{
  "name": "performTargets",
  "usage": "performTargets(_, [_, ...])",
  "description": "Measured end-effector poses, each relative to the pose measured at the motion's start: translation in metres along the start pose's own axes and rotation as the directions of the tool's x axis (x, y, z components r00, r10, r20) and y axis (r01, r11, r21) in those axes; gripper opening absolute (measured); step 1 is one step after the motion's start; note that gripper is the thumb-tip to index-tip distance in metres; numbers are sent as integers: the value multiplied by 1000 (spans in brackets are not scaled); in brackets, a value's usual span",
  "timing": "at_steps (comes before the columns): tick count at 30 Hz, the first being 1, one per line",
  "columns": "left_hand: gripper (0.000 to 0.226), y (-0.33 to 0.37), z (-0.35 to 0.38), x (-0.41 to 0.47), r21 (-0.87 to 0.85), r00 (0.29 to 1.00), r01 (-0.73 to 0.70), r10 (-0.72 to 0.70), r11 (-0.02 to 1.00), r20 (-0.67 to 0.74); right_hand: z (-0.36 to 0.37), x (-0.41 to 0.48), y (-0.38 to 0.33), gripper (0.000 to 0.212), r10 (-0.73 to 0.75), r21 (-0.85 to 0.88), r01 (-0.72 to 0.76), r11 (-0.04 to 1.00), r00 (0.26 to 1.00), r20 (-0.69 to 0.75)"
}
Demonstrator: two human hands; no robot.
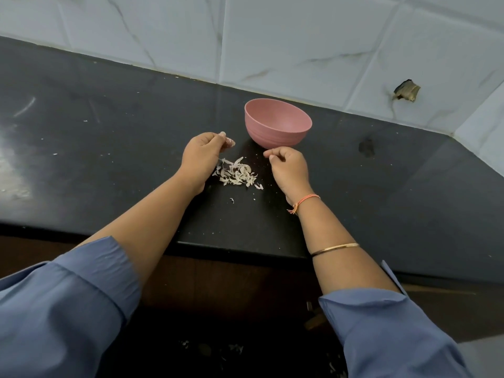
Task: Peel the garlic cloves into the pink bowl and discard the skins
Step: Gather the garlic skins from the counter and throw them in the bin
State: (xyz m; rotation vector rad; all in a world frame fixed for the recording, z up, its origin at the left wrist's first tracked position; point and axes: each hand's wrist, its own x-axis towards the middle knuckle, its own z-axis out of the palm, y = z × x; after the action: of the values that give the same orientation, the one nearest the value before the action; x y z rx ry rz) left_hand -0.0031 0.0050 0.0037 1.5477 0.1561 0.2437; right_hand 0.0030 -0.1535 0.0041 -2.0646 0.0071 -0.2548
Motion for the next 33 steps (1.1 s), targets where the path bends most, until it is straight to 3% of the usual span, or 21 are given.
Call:
performTargets(6, [29,3,22,-16,-275,995,94,-80,957,61,38,-15,-19,30,33,234,-57,971,994,102])
performTargets(9, [30,8,25,-25,-423,989,145,-131,894,62,40,-17,-22,32,91,419,-126,899,991,102])
performTargets(11, [29,9,21,-26,-455,990,142,-120,879,78,29,-17,-24,30,125,582,-172,795,985,120])
performTargets(13, [29,10,13,-23,-399,995,102,-87,911,57,14,-13,-25,29,134,634,-152,758,988,76])
performTargets(15, [30,8,4,-18,-285,999,44,-43,958,9,3,-6,-20,29,143,537,-105,837,989,-29])
performTargets(17, [30,2,-3,-11,-138,999,-20,15,990,-34,-4,-2,-13,31,135,254,-106,961,986,-98])
performTargets(19, [31,-4,-3,-8,-10,999,-36,35,999,-24,-3,-2,-3,34,90,-41,-92,995,995,-46])
performTargets(21, [32,-5,4,-8,53,999,-32,31,998,26,4,-7,-4,34,19,-176,-11,984,999,43])
performTargets(26, [22,-2,25,-23,-94,994,33,-24,995,102,33,-21,-24,28,-22,20,19,1000,986,164])
performTargets(28, [18,-2,24,-25,-69,997,-66,68,995,33,33,-19,-25,28,-16,119,4,993,995,99])
performTargets(31, [25,8,5,-14,170,958,-273,284,947,-46,16,-7,-19,31,-32,87,31,996,1000,0])
performTargets(33, [29,9,-14,-1,445,943,-310,333,840,27,5,-2,-15,30,-45,-22,46,999,997,58])
